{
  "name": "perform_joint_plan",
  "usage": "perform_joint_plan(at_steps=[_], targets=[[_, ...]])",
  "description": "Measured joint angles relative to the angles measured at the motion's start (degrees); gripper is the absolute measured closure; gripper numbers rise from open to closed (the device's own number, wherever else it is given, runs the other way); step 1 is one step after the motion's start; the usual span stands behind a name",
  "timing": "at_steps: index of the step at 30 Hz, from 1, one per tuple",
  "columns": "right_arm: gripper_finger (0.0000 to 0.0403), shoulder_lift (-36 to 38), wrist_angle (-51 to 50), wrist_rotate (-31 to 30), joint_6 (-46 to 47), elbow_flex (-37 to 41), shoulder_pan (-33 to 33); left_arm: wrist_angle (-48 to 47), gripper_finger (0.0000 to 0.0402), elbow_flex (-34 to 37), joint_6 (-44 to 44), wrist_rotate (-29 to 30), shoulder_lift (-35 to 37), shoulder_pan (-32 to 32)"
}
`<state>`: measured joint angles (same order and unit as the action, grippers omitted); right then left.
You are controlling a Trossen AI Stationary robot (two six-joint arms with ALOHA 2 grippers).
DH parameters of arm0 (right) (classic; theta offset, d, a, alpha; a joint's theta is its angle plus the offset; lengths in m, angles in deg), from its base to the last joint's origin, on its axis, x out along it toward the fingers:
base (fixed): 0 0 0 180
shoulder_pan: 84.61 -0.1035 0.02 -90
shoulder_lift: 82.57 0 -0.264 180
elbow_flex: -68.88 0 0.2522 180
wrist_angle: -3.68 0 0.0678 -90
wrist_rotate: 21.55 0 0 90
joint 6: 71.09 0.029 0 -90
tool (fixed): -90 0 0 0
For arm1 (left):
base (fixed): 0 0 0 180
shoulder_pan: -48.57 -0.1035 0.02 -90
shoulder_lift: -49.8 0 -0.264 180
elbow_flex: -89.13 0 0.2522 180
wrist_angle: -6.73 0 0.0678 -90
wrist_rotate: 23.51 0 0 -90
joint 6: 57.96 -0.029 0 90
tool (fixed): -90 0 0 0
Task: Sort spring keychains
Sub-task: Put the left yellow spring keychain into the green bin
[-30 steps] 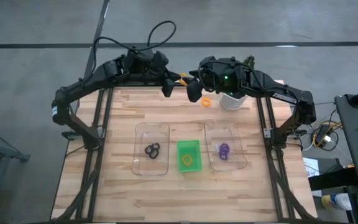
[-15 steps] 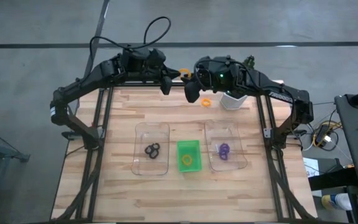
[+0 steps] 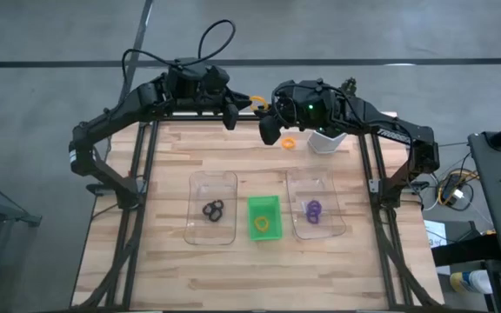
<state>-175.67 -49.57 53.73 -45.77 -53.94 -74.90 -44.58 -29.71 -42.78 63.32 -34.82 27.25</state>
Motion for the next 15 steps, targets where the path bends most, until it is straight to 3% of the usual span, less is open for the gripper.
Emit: perform_joint_plan(at_steps=[8,15], targets=[[0.0336,0.7,-4.6,1.0,2.2,0.0,-2.8,-0.1,0.0281,0.0,-1.8,-0.1,2.0,-0.1],[0.0336,1.2,-13.6,12.9,10.8,0.0,-5.8,-0.6,0.0280,0.0,-2.9,2.9,3.2,-2.0]])
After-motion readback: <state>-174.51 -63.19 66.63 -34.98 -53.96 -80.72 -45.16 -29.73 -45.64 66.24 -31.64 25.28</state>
